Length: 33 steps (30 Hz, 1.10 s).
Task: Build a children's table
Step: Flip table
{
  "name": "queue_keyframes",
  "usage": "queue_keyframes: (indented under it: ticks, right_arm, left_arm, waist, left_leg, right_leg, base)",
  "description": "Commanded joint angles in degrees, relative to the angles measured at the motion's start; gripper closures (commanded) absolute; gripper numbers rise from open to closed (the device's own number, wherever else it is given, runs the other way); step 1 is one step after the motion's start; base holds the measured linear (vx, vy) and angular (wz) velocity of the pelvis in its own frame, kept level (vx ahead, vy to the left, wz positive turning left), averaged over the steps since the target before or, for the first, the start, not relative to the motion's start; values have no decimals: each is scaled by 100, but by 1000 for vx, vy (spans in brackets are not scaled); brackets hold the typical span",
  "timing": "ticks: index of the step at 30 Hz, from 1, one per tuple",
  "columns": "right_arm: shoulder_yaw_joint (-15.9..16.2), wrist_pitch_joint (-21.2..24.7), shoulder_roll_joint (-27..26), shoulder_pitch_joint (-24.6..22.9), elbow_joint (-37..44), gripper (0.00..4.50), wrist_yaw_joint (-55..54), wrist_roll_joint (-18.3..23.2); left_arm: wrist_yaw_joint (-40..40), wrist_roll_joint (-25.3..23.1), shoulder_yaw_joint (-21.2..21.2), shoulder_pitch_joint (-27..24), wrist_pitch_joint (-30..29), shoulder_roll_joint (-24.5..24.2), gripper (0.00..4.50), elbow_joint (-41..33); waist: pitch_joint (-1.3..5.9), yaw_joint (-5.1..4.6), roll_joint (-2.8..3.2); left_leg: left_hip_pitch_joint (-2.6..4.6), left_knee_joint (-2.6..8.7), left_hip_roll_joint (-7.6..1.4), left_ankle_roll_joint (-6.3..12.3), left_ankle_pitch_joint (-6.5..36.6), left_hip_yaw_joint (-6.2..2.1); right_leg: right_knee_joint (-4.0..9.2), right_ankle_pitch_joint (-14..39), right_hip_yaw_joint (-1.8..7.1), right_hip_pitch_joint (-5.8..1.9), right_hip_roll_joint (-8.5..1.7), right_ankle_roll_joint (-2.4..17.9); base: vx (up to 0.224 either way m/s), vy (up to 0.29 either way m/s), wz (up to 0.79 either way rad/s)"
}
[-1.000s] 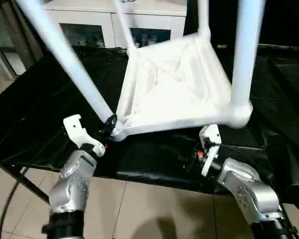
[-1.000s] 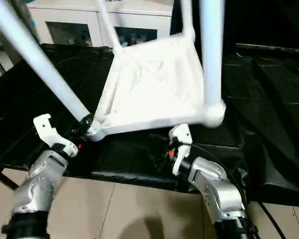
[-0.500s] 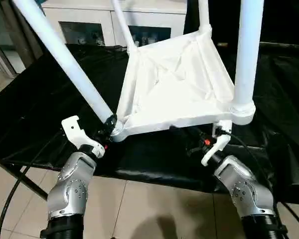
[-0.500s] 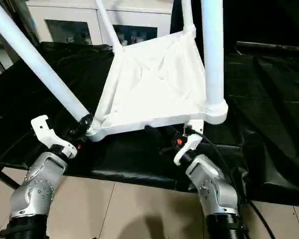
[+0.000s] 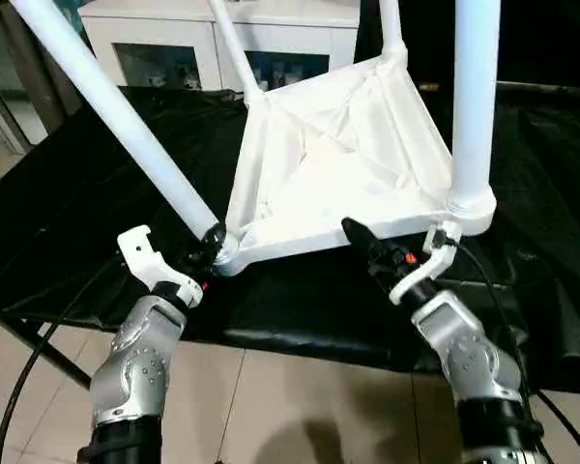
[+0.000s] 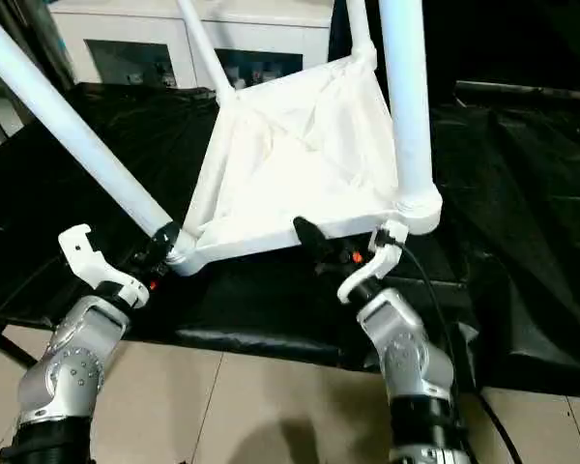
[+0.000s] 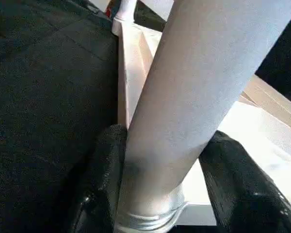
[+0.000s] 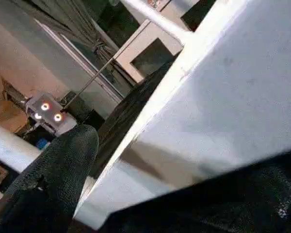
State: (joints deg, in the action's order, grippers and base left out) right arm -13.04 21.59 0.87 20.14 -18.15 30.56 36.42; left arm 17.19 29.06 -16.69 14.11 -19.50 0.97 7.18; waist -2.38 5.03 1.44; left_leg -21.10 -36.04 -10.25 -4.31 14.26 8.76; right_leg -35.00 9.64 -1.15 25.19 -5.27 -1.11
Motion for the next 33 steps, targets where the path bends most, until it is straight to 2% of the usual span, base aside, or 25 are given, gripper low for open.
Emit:
queue_keyframes:
  ticks: [1, 10, 11, 13, 14, 16, 19, 23, 24, 26, 29, 33]
  right_arm:
    - [-36, -137, -41, 155, -114, 0, -66, 19]
    - [-192, -201, -193, 634, -513, 0, -216, 110]
    - [-258, -224, -225, 718, -612, 30, -278, 137]
    - [-452, -277, -290, 910, -887, 41, -411, 249]
    - [-452, -277, -290, 910, -887, 41, -411, 249]
    - [-580, -314, -319, 1023, -1049, 75, -448, 332]
    - [-644, -317, -314, 1088, -1123, 89, -482, 348]
    - [-767, -357, -306, 1165, -1220, 129, -556, 367]
    - [-792, -366, -293, 1182, -1248, 129, -565, 367]
    - [-819, -370, -289, 1196, -1266, 160, -579, 386]
    - [-948, -425, -206, 1314, -1440, 168, -701, 348]
    - [-1070, -465, -143, 1438, -1549, 190, -790, 373]
  left_arm:
    - [145, 497, -23, 128, -36, 153, 235, -306]
    - [178, 513, 21, 133, -84, 158, 235, -307]
    - [187, 510, 30, 130, -92, 165, 235, -310]
    - [211, 496, 59, 113, -113, 174, 235, -334]
    - [211, 496, 59, 113, -113, 174, 235, -334]
    - [241, 487, 89, 94, -137, 170, 235, -361]
    - [308, 489, 138, 74, -182, 148, 235, -386]
    - [412, 482, 233, 58, -250, 113, 235, -422]
    - [441, 473, 261, 53, -261, 105, 235, -432]
    - [461, 466, 280, 49, -269, 95, 235, -436]
    - [606, 430, 443, -34, -352, 41, 235, -571]
    - [647, 424, 483, -68, -393, 18, 235, -605]
  waist:
    - [387, -3, -49]
    - [399, -3, -58]
    - [399, -3, -64]
    - [398, -16, -65]
    - [398, -22, -61]
    - [400, -27, -58]
    - [414, -15, -48]
    - [434, -10, -49]
    - [427, -9, -54]
    - [424, -10, -42]
    - [418, -25, -45]
    - [429, -28, -38]
  left_leg:
    - [-14, 384, -110, 747, -544, 49]
    - [-8, 367, -106, 820, -632, 57]
    - [-6, 364, -107, 831, -640, 59]
    - [-11, 375, -108, 833, -607, 56]
    - [-8, 374, -109, 832, -588, 59]
    - [-3, 371, -110, 825, -559, 63]
    - [-2, 346, -108, 895, -773, 60]
    - [1, 317, -96, 994, -909, 62]
    - [-2, 316, -94, 1004, -912, 66]
    - [-3, 319, -98, 1016, -833, 66]
    - [-9, 333, -99, 952, -709, 68]
    - [-1, 322, -99, 963, -773, 68]
  right_leg:
    - [245, 91, 68, -405, -133, 1528]
    - [225, 16, 67, -407, -133, 1589]
    - [224, 4, 67, -406, -130, 1589]
    - [226, 80, 63, -411, -141, 1612]
    - [228, 106, 63, -407, -140, 1620]
    - [227, 133, 62, -406, -135, 1620]
    - [197, -108, 56, -403, -129, 1650]
    - [174, -248, 53, -394, -121, 1701]
    - [177, -257, 54, -390, -117, 1706]
    - [185, -181, 48, -391, -121, 1722]
    - [194, -34, 48, -396, -123, 1714]
    - [179, -155, 45, -393, -115, 1742]
  base:
    - [0, 0, 0]
    - [0, 0, 0]
    - [0, 0, 0]
    - [0, 0, 0]
    - [0, 0, 0]
    - [0, 0, 0]
    - [0, 0, 0]
    - [0, 0, 0]
    - [0, 0, 0]
    - [0, 0, 0]
    - [0, 0, 0]
    - [0, 0, 0]
